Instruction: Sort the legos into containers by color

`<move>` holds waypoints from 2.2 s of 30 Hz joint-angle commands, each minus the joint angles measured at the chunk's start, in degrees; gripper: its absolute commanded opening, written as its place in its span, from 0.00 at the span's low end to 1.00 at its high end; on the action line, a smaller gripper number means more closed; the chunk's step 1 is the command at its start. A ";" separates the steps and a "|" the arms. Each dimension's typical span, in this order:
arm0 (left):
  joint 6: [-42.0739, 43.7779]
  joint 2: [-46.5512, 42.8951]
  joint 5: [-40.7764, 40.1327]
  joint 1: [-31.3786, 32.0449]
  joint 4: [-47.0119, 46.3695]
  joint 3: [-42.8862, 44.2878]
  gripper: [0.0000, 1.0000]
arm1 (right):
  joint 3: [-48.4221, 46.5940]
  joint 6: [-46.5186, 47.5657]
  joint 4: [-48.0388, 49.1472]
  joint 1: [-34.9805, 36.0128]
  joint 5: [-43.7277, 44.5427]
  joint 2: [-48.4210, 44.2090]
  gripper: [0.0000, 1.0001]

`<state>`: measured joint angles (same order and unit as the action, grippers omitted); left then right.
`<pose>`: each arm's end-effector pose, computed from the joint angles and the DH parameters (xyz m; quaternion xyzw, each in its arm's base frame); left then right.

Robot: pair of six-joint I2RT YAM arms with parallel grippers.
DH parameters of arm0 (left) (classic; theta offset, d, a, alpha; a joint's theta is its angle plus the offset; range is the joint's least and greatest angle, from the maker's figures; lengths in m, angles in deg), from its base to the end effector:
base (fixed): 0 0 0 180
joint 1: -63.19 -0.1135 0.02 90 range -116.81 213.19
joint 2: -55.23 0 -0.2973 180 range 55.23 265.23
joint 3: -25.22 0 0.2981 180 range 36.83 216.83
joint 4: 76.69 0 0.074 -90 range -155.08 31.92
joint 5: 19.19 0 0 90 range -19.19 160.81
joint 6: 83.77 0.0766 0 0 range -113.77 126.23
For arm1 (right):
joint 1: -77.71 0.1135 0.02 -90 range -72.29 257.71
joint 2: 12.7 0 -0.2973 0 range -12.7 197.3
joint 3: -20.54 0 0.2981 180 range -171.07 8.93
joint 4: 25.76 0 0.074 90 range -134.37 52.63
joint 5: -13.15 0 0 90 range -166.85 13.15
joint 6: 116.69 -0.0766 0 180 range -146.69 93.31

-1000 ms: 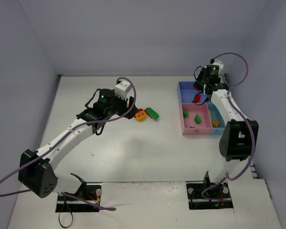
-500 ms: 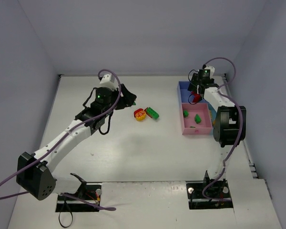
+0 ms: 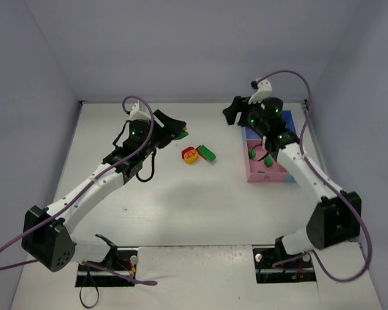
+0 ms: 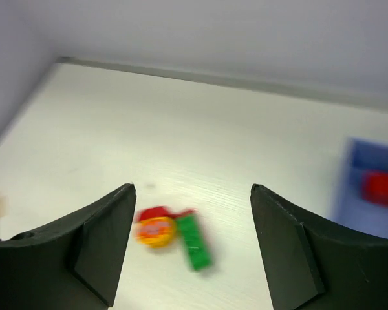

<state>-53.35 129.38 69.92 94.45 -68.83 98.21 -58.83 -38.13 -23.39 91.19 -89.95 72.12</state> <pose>0.3302 -0.1991 0.3699 -0.1909 0.7362 -0.4583 0.4600 0.4222 0.1191 0.3733 -0.0913 0.7196 0.2283 0.6494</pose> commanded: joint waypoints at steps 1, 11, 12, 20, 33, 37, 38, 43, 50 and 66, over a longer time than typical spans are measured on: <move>-10.02 -0.59 0.09 -0.24 -6.09 2.95 0.00 | 3.15 -1.37 10.79 6.81 -9.74 -7.55 0.69; -19.61 -1.02 -3.15 0.02 -9.96 1.98 0.00 | 4.57 -4.55 12.48 20.97 -4.31 -11.43 0.75; -19.97 -1.20 -3.59 0.02 -9.96 1.98 0.00 | 4.49 -4.55 12.56 21.76 -2.30 -11.08 0.75; -21.20 -2.34 -6.67 1.17 -11.37 1.02 0.00 | 0.37 -5.17 12.74 25.89 1.50 -5.99 0.75; -20.85 -3.75 -8.26 1.78 -11.98 -0.48 0.00 | -3.69 -5.34 15.11 27.31 3.00 -1.14 0.64; -21.02 -3.49 -8.34 1.87 -11.81 -0.65 0.00 | -4.39 -5.08 15.46 27.66 2.82 -1.06 0.64; -21.02 -3.22 -8.43 1.87 -11.81 -0.65 0.00 | -4.56 -5.08 15.55 27.75 2.73 -0.97 0.64; -20.85 -3.13 -8.52 2.48 -12.07 -0.48 0.00 | -4.74 -4.91 15.64 28.01 3.08 -0.62 0.59; -20.41 -3.48 -9.05 3.01 -12.07 -0.83 0.00 | -4.30 -4.82 15.91 28.19 3.87 -0.27 0.30; -16.37 -1.82 -14.32 1.78 -12.07 -0.83 0.00 | 14.23 -7.63 6.86 28.01 11.24 -13.44 0.00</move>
<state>-70.74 127.63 57.42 96.83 -75.98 95.13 -45.81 -44.42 -17.10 119.38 -82.87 62.83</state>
